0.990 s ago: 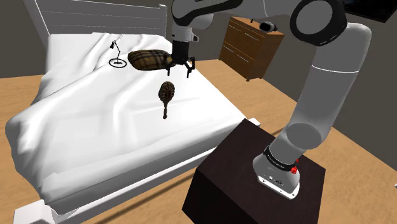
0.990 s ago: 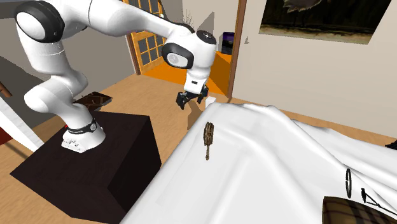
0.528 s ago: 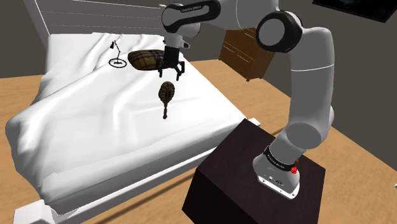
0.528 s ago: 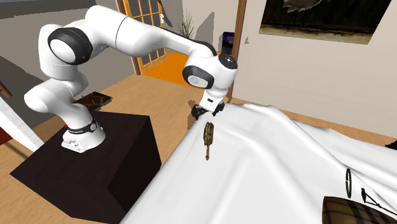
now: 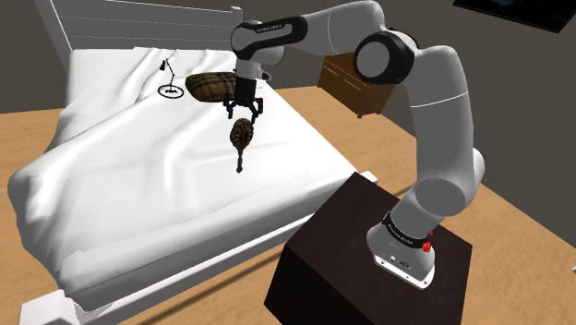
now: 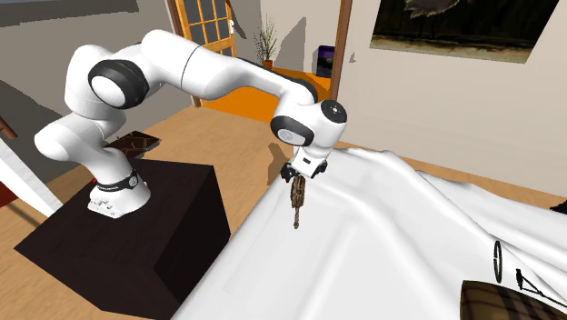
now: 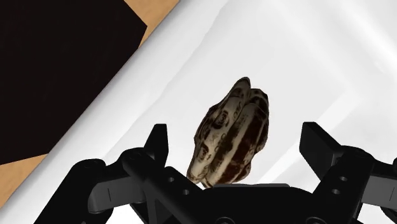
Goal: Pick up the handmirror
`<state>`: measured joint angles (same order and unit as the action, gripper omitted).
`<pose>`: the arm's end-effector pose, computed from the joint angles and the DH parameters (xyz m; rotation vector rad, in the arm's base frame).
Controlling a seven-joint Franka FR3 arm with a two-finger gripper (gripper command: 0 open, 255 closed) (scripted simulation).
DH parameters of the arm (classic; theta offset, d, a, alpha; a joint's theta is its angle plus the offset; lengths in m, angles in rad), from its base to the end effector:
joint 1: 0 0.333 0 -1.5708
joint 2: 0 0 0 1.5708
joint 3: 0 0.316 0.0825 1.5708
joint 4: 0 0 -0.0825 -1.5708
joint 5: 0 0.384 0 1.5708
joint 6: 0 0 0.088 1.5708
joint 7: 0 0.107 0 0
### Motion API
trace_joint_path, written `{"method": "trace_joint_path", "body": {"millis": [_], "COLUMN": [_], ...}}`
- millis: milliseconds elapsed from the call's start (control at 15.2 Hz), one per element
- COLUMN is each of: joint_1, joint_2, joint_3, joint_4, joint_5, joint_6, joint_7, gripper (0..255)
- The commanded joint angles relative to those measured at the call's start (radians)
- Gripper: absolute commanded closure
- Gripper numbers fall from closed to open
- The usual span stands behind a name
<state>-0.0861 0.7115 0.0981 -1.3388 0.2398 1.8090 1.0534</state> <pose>0.7089 0.0140 0.2947 -2.4940 1.6032 0.5286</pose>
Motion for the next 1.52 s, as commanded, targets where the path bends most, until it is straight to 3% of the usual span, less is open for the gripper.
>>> {"method": "trace_joint_path", "body": {"millis": [0, 132, 198, 792, 1452], "joint_1": [0.0, 0.0, 0.001, 0.0, -0.003], "joint_2": [0.009, 0.013, 0.012, 0.013, -0.039], "joint_3": [0.0, 0.0, 0.0, 0.0, 0.001], "joint_4": [-0.012, -0.014, -0.017, -0.014, 0.036], "joint_5": [0.001, 0.001, 0.001, 0.001, -0.001], "joint_6": [0.021, 0.026, 0.029, 0.026, -0.072], "joint_7": [-0.005, -0.007, -0.006, -0.007, 0.018], "gripper": [0, 0, 255, 255, 255]}}
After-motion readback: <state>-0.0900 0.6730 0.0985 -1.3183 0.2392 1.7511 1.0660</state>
